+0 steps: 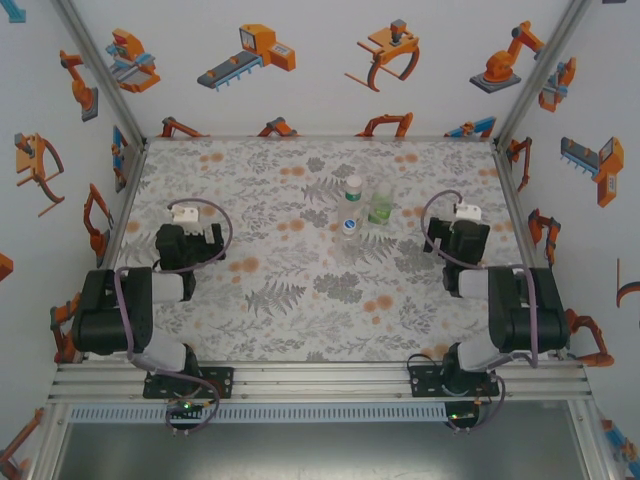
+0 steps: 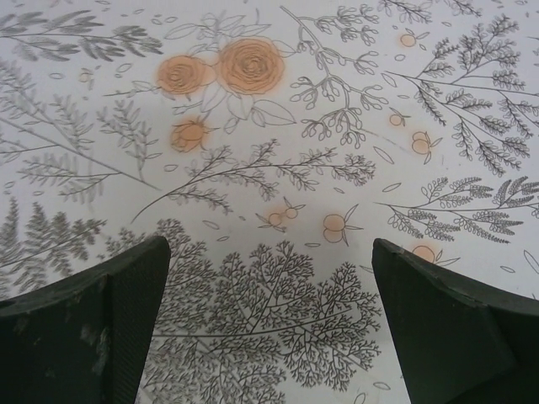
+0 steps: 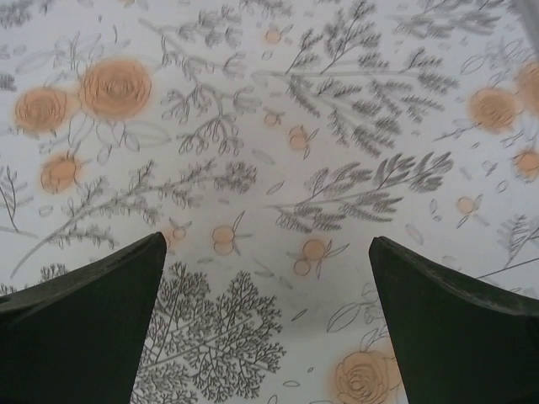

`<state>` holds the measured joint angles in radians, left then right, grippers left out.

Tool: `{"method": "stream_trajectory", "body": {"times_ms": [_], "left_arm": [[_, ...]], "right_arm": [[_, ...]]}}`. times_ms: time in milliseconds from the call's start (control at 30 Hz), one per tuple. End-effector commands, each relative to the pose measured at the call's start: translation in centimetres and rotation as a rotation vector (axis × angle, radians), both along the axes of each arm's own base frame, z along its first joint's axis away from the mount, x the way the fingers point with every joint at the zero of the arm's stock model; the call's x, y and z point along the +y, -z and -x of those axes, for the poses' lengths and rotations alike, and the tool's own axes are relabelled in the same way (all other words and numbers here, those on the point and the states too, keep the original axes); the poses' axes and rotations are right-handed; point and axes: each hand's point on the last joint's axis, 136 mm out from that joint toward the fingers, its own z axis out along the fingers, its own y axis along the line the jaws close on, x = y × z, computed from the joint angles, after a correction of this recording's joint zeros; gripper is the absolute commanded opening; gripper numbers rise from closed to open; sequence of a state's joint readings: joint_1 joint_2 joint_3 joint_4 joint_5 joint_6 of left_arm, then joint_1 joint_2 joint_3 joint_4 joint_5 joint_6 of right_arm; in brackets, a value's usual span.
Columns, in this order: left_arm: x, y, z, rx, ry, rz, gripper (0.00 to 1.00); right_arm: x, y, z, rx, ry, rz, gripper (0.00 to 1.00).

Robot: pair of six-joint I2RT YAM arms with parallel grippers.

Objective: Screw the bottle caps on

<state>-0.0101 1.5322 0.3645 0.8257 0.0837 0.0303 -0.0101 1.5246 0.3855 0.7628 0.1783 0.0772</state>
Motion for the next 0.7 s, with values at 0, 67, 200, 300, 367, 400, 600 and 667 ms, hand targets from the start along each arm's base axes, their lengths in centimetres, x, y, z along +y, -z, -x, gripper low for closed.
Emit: {"method": "stream_trajectory", "body": {"times_ms": [0,67,200,300,367,400,600,667], "left_arm": [[-0.5,-1.7,-0.9,-0.060,0.034,0.052,0.97],[-0.2,-1.6,-0.9,-0.049,0.024,0.054,0.97],[0.0,-1.6,-1.0,-0.048,0.013,0.054,0.97],[0.0,-1.7,-1.0,-0.056,0.015,0.054,0.97],[-0.1,-1.6,-1.0,-0.050,0.016,0.052,0.97],[-0.1,-1.6,-1.0,-0.051,0.013,0.051,0.97],[-0.1,-1.6,-1.0,-0.049,0.013,0.053,0.97],[-0.1,-1.6,-1.0,-0.050,0.014,0.053,0.97]], "right_arm": [[0.7,-2.0,-0.5,-0.137,-0.049,-0.006,0.94],[0.0,-1.9,-0.4,-0.124,-0.002,-0.005,0.99],[-1.3,-2.0,-0.2,-0.124,0.081,-0.004,0.99],[-0.7,-2.0,-0.6,-0.115,0.045,-0.007,0.99],[-0.2,-1.9,-0.7,-0.108,0.010,-0.008,0.99],[0.2,-1.9,-0.8,-0.106,-0.015,-0.009,0.99],[1.6,-1.8,-1.2,-0.097,-0.115,-0.029,0.99],[1.6,-1.7,-1.2,-0.096,-0.114,-0.030,0.99]]}}
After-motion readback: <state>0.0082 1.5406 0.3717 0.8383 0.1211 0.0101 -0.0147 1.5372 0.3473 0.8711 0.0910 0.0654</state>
